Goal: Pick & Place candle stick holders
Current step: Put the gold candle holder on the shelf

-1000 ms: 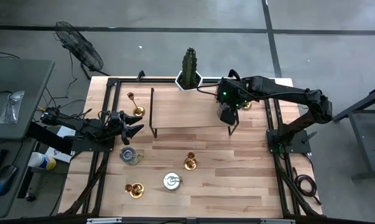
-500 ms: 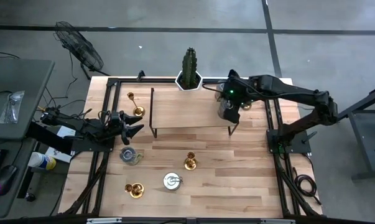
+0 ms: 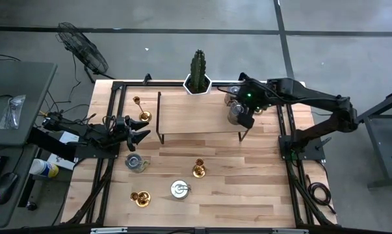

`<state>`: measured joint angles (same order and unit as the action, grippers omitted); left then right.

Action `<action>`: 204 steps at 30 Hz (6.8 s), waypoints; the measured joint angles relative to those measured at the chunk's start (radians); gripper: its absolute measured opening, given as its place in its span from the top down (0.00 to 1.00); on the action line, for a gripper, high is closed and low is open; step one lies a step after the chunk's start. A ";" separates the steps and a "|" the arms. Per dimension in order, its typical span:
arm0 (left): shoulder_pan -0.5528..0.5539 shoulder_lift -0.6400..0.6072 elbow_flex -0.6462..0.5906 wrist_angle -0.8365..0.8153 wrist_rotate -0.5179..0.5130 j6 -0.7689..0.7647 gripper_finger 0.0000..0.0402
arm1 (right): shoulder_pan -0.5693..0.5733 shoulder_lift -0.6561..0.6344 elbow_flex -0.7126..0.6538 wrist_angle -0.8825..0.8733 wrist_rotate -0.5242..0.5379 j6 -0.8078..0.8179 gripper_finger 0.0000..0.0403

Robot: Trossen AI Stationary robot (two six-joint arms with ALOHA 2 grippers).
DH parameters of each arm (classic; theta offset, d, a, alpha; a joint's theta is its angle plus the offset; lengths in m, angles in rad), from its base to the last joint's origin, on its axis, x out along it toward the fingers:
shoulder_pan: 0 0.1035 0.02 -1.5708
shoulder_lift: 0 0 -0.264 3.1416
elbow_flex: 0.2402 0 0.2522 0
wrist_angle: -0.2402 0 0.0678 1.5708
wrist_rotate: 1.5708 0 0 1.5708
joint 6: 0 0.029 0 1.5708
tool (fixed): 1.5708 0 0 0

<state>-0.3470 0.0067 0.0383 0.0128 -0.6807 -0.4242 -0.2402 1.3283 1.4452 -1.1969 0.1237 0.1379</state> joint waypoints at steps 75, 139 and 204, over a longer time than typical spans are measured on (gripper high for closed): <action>0.000 0.000 0.000 0.000 0.000 0.000 0.39 | 0.476 -1.079 -1.100 1.087 0.136 0.293 0.12; 0.000 0.000 0.000 0.000 0.000 0.000 0.39 | 0.339 -1.326 -1.437 1.227 -0.116 -0.064 0.99; 0.000 0.000 0.000 0.000 -0.003 0.000 0.39 | -0.189 -0.586 -1.218 1.379 0.774 0.225 0.59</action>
<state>-0.3470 0.0063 0.0387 0.0128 -0.6842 -0.4240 -0.4292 0.7422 0.2272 0.1817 0.8975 0.3626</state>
